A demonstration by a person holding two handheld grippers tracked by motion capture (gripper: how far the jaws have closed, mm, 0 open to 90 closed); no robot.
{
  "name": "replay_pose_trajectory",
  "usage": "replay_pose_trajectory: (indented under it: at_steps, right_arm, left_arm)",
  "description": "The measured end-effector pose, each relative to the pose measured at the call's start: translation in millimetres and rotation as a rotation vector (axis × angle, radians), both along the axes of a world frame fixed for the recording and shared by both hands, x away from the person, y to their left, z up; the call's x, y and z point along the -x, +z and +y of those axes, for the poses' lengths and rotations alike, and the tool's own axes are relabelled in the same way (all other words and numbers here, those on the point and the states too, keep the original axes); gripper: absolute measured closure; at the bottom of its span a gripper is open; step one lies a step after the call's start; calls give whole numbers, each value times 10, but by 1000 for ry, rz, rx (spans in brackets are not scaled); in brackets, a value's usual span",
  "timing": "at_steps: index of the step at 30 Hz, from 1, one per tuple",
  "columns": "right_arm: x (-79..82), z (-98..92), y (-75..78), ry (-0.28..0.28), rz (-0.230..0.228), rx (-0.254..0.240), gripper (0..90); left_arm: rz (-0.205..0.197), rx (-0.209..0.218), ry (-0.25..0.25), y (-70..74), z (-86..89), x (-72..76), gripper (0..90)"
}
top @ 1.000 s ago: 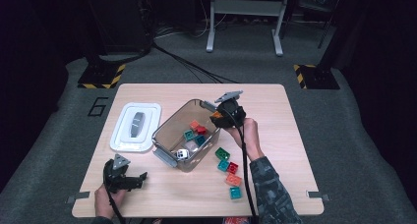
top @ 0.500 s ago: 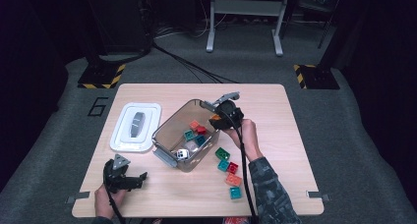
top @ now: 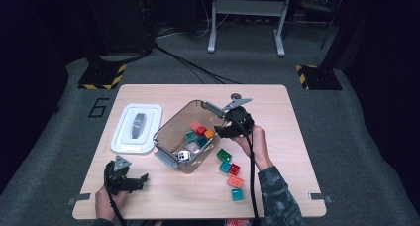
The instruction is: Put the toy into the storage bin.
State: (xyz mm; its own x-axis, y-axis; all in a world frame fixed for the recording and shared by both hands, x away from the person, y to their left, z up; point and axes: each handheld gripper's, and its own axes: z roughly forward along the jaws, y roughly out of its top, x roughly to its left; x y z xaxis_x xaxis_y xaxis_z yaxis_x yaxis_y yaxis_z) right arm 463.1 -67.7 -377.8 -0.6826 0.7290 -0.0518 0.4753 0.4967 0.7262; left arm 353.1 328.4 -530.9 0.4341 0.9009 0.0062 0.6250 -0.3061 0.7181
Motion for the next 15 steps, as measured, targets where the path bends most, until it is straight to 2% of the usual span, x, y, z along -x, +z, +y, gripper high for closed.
replay_pose_trajectory:
  at_steps: [2, 7, 12, 15]
  right_arm:
    - [64, -57, -22, -1, -1, 2, 284]
    - [270, -175, -135, -6, 40, 0, 174]
    - [492, -250, -326, 13, 77, 2, 144]
    - [616, -276, -488, -8, 97, 15, 135]
  left_arm:
    - [0, -1, 1, 0, 0, 1, 32]
    - [0, -1, 0, 0, 0, 0, 32]
    - [0, -1, 0, 0, 0, 1, 32]
    - [-2, -1, 1, -1, -1, 0, 32]
